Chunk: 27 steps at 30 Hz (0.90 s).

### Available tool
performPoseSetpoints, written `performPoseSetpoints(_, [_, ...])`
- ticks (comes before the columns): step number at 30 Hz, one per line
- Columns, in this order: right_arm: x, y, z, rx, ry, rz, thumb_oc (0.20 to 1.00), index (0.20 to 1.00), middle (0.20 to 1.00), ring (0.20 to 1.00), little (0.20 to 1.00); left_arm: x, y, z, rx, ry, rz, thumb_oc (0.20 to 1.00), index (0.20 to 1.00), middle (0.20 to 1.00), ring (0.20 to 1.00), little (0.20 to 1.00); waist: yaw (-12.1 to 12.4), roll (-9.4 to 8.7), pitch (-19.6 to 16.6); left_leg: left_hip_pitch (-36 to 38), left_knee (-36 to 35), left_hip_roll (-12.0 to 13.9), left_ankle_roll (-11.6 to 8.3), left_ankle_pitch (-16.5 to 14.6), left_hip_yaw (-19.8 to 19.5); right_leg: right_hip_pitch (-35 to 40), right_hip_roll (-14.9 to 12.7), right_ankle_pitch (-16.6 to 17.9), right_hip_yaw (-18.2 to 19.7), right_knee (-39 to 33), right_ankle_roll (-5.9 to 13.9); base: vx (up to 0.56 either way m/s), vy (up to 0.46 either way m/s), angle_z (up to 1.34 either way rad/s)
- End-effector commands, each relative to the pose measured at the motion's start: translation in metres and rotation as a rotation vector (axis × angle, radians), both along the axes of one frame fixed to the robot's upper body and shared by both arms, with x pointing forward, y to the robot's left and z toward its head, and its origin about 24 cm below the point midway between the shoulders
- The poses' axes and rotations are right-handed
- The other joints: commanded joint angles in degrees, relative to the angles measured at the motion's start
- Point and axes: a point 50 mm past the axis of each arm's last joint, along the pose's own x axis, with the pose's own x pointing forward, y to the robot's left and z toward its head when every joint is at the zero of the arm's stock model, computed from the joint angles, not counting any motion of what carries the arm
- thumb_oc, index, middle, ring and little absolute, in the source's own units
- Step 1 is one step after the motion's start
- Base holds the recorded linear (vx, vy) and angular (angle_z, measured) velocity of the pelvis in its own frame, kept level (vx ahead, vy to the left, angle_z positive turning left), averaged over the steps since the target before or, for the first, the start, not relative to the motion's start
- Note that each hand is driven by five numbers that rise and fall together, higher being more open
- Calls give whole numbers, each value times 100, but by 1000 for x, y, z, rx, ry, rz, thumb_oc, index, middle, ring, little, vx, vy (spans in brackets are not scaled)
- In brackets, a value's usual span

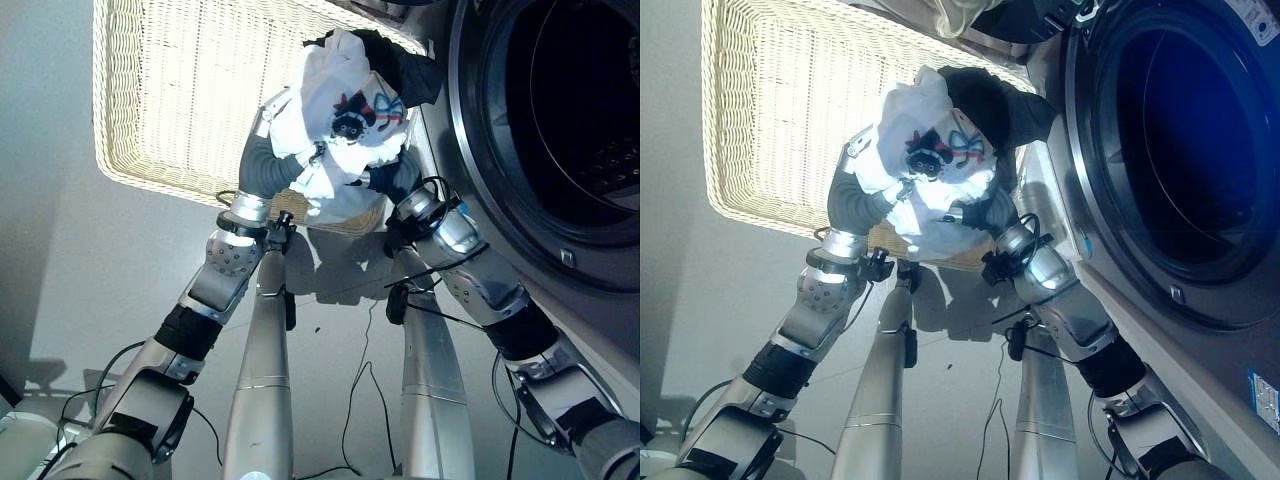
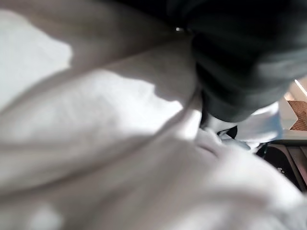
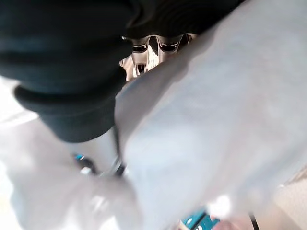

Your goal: Put the clothes into the washing machine.

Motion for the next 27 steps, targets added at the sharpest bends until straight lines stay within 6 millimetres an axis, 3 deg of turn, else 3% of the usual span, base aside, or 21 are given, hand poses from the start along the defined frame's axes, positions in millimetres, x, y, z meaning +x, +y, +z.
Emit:
performPoseSetpoints(1, [-24,20,11,19,-68,135,200,200,200,200,200,-40,-27,35,-9,-265,-165,200,200,200,200,200,-72,395,-113,-96,111,-713,575,43,-52,297,346,284,-662,-310,338,0,0,0])
performPoseSetpoints(16, [-23,19,13,58,-78,125,200,200,200,200,200,-41,-27,35,-43,-269,-142,200,200,200,200,200,-55,410,-113,-166,164,-750,581,50,-63,237,345,294,-666,-278,334,0,0,0])
performPoseSetpoints(17, [-23,18,13,64,-79,122,200,200,200,200,200,-40,-26,35,-62,-259,-128,438,438,438,438,438,-55,405,-113,-166,173,-752,580,46,-66,237,342,295,-669,-274,337,0,0,0])
performPoseSetpoints(18, [-23,18,13,67,-80,120,200,200,200,200,200,-40,-25,35,-72,-258,-121,620,620,620,620,620,-53,404,-113,-164,174,-752,579,45,-67,240,341,295,-672,-274,338,0,0,0])
performPoseSetpoints(19, [-24,18,13,74,-82,119,200,200,200,200,200,-39,-24,34,-88,-252,-111,1000,1000,1000,1000,1000,-51,403,-113,-174,179,-751,581,46,-73,230,340,297,-672,-267,340,0,0,0])
performPoseSetpoints(27, [-24,12,17,154,-93,91,200,200,200,200,200,-28,-19,27,-129,-185,-8,1000,1000,1000,1000,1000,-44,404,-113,-201,203,-753,584,44,-89,198,336,299,-674,-239,345,0,0,0])
